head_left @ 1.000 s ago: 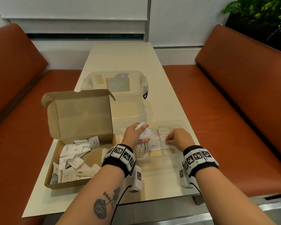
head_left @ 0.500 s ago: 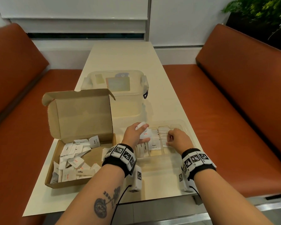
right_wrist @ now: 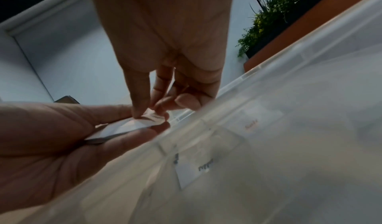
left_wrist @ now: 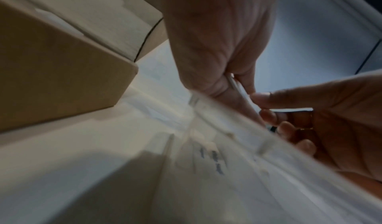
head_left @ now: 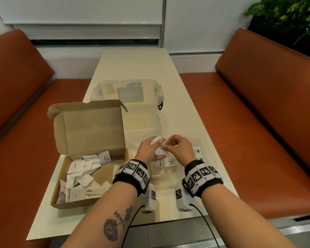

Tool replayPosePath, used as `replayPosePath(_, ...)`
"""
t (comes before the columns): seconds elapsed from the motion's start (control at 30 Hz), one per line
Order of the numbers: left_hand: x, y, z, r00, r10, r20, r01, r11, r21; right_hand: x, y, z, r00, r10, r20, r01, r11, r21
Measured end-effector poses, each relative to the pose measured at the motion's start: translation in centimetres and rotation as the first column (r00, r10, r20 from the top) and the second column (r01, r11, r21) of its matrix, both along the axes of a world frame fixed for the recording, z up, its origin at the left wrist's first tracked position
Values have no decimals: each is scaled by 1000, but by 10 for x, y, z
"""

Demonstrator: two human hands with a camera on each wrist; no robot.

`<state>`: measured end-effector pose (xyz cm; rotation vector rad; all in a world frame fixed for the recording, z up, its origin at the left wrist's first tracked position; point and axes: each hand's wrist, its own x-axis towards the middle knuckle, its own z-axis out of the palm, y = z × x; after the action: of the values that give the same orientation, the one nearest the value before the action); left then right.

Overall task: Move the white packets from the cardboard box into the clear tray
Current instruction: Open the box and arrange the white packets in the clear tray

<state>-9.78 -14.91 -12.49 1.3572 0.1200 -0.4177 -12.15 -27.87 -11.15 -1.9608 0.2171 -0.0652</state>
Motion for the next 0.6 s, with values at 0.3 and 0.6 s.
replayPosePath(0.3,0,-1,1,1000,22,-19,-22,1000,17,3,-9,-2,998,-13,-63,18,997,80)
replayPosePath(0.6,0,-1,3,999,20,-39,-19,1000,11,12,-23,16,998,60,2,-60,996,-64)
